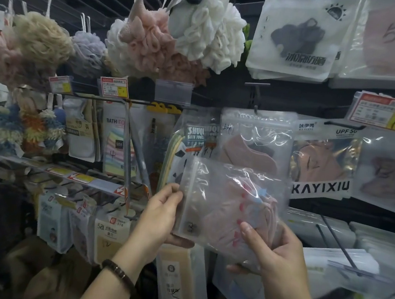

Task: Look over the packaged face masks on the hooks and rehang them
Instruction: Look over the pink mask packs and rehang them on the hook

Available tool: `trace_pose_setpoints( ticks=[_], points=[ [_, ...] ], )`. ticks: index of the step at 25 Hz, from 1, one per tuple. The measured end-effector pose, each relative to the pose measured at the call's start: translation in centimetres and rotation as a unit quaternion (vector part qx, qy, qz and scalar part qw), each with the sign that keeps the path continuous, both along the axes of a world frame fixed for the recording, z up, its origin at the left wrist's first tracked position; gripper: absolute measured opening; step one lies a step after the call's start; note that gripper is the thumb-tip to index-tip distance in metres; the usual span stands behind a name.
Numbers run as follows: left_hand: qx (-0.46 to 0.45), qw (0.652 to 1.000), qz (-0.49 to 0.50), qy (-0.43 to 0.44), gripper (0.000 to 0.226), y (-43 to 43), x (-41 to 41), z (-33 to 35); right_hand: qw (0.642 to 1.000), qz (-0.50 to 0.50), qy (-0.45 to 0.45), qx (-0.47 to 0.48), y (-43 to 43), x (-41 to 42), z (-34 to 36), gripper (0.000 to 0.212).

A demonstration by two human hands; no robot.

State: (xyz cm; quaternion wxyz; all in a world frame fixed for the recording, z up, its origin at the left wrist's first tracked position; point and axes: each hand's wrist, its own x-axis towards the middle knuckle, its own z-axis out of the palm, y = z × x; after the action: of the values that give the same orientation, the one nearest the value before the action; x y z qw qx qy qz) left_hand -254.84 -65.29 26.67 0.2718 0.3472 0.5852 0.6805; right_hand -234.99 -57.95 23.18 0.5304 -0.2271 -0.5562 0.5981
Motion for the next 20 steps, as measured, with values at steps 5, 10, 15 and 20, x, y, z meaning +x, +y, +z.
trace_pose_setpoints(
  ticks=[5, 10, 15, 20],
  points=[
    [0.045, 0.965, 0.081, 0.244, 0.025, 0.3, -0.9, 1.6, 0.992, -0.065, -0.025, 0.104, 0.5, 1.8, 1.7, 0.029],
    [0.08, 0.882, 0.087, 0.455, 0.022, 0.3, -1.0, 5.9, 0.938, -0.174, -0.116, 0.275, 1.9, 2.9, 8.6, 0.03],
    [0.078, 0.833, 0.066, 0.543, 0.018, 0.9, 0.8, 9.1, 0.871, -0.194, -0.28, 0.353, 2.0, -0.5, 11.7, 0.038],
    [0.077, 0.793, 0.081, 0.599, 0.016, 1.7, 1.8, 11.0, 0.876, -0.226, -0.246, 0.349, 2.6, -1.1, 12.2, 0.022]
  ],
)
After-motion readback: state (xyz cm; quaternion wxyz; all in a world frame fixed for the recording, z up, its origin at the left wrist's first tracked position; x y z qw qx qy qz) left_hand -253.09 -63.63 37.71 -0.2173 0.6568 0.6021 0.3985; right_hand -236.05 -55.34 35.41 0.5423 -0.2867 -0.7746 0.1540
